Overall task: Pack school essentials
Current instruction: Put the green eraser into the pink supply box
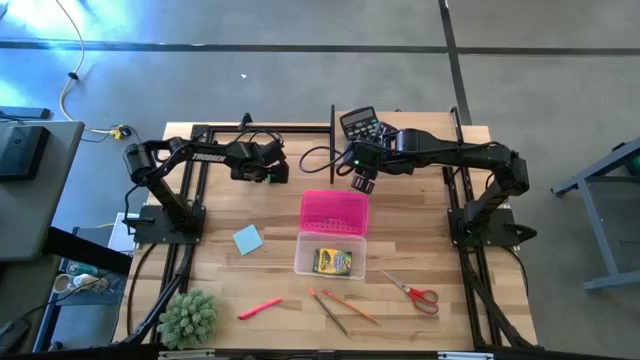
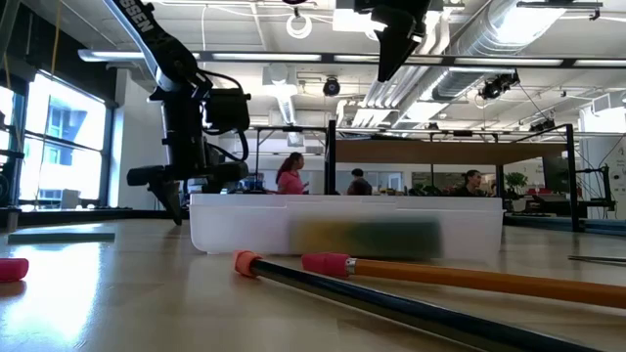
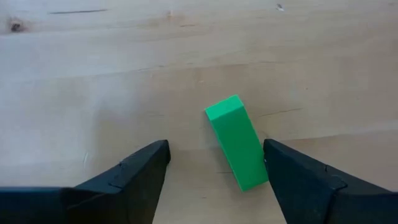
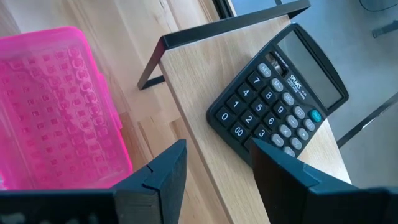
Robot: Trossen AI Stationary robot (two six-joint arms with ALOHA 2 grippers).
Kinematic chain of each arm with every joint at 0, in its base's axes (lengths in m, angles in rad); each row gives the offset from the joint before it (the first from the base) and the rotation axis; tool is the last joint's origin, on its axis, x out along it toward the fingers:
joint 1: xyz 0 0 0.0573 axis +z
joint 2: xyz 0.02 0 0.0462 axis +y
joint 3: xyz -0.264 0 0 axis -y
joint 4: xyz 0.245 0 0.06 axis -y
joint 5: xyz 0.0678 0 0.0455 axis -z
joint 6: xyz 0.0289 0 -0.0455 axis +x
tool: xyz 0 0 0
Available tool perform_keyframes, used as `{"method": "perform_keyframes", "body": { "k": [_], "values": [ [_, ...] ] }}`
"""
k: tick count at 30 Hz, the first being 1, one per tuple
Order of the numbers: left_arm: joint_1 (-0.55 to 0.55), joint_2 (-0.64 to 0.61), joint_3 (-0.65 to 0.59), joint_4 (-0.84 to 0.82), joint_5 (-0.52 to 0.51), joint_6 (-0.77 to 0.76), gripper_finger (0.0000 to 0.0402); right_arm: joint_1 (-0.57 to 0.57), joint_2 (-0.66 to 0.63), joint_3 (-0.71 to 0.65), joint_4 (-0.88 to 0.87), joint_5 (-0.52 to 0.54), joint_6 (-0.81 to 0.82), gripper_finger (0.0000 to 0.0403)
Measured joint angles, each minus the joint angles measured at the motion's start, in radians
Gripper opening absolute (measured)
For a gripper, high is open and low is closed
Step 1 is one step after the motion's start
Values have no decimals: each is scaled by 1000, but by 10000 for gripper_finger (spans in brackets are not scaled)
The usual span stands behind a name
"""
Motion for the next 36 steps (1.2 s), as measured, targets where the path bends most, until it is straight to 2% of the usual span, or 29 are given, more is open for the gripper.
{"method": "perform_keyframes", "body": {
  "k": [27, 36],
  "values": [
    [-1, 0, -3, 33, 29, 46, 96, 0, 0, 0, -7, -2, 3, 167],
    [-17, 0, -4, 40, 15, 101, 64, 0, 0, 0, -7, -2, 3, 167]
  ]
}}
